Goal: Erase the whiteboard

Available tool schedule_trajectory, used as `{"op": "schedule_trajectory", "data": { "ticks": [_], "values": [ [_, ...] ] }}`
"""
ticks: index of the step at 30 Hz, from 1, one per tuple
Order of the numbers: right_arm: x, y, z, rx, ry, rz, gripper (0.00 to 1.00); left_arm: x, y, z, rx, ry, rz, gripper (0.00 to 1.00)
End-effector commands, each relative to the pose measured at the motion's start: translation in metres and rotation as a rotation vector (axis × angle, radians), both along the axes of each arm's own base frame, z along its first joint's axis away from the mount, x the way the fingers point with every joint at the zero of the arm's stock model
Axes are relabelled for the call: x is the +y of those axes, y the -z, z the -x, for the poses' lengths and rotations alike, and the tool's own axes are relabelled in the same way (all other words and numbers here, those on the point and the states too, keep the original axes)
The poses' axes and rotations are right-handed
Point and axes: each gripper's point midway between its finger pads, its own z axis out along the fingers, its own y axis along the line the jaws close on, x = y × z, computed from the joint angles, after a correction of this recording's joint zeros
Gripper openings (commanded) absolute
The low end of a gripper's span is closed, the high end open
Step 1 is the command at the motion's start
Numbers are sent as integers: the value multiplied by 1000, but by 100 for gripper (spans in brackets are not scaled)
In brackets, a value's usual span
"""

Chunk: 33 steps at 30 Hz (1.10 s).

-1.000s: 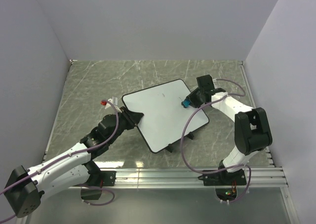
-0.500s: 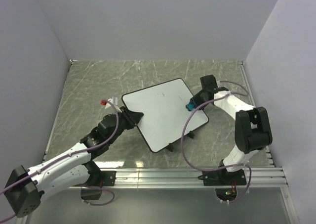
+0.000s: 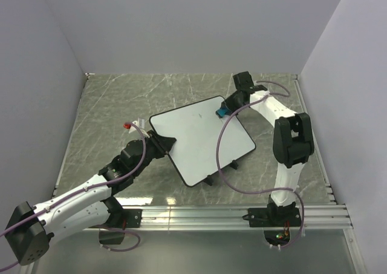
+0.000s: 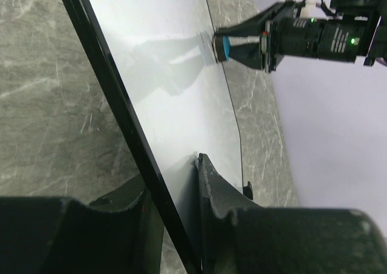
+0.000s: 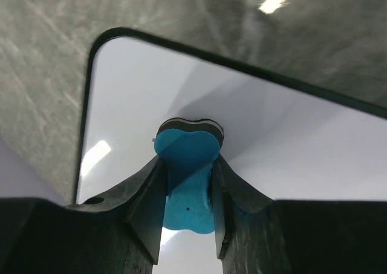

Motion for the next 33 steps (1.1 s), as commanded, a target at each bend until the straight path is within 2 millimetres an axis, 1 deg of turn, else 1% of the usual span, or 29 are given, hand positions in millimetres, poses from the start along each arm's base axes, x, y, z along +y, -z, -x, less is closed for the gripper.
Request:
{"op": "schedule_trajectory", "data": {
  "ticks": [1, 2, 3, 4, 6, 7, 8, 9, 10, 11, 12, 13, 14, 15, 16, 18, 21, 24, 26, 30, 31, 32, 33],
  "values": [
    [38, 1, 5, 50, -44, -44, 0, 32, 91, 27, 130, 108, -447, 0],
    [45, -6, 1, 36, -50, -57, 0, 32, 92, 28, 131, 108, -448, 0],
    [54, -7, 4, 39, -63, -68, 0, 32, 92, 28, 130, 106, -449, 0],
    [57, -12, 2, 31, -57, -79, 0, 32, 91, 27, 129, 105, -446, 0],
    [60, -15, 6, 27, -53, -87, 0, 32, 91, 28, 129, 108, -448, 0],
    [59, -24, 7, 5, -49, -101, 0, 32, 91, 28, 129, 108, -448, 0],
    [54, -15, 15, 22, -43, -95, 0, 31, 91, 28, 129, 109, -448, 0],
    [47, -14, 17, 22, -31, -89, 0, 31, 91, 28, 129, 109, -448, 0],
    [37, -17, 20, 11, -20, -79, 0, 31, 91, 29, 130, 112, -449, 0],
    [28, -4, 30, 39, -11, -63, 0, 31, 91, 29, 129, 113, -447, 0],
    [21, 2, 35, 48, -9, -51, 0, 31, 91, 29, 129, 114, -449, 0],
    [4, 11, 44, 73, 19, -42, 0, 30, 91, 29, 128, 114, -448, 0],
    [-3, 15, 48, 84, 30, -42, 0, 30, 92, 29, 130, 117, -450, 0],
    [-10, 15, 51, 80, 43, -45, 0, 30, 91, 29, 129, 117, -449, 0],
    [-20, 24, 58, 103, 62, -40, 0, 30, 92, 29, 131, 115, -450, 0],
    [-30, 26, 63, 103, 73, -17, 0, 30, 92, 29, 130, 115, -449, 0],
    [-40, 30, 73, 117, 74, 11, 0, 29, 92, 30, 132, 119, -448, 0],
    [-40, 31, 76, 121, 68, 14, 0, 28, 92, 30, 131, 124, -447, 0],
    [-39, 30, 72, 116, 70, 3, 0, 29, 92, 30, 131, 121, -450, 0],
    [-26, 19, 56, 94, 80, -34, 0, 28, 92, 29, 131, 121, -450, 0],
    [-21, 13, 47, 81, 77, -41, 0, 29, 92, 29, 132, 122, -451, 0],
    [-19, 11, 46, 95, 76, -38, 0, 29, 93, 30, 133, 123, -452, 0],
    [-12, 14, 44, 106, 67, -36, 0, 28, 92, 30, 133, 123, -452, 0]
  ]
}}
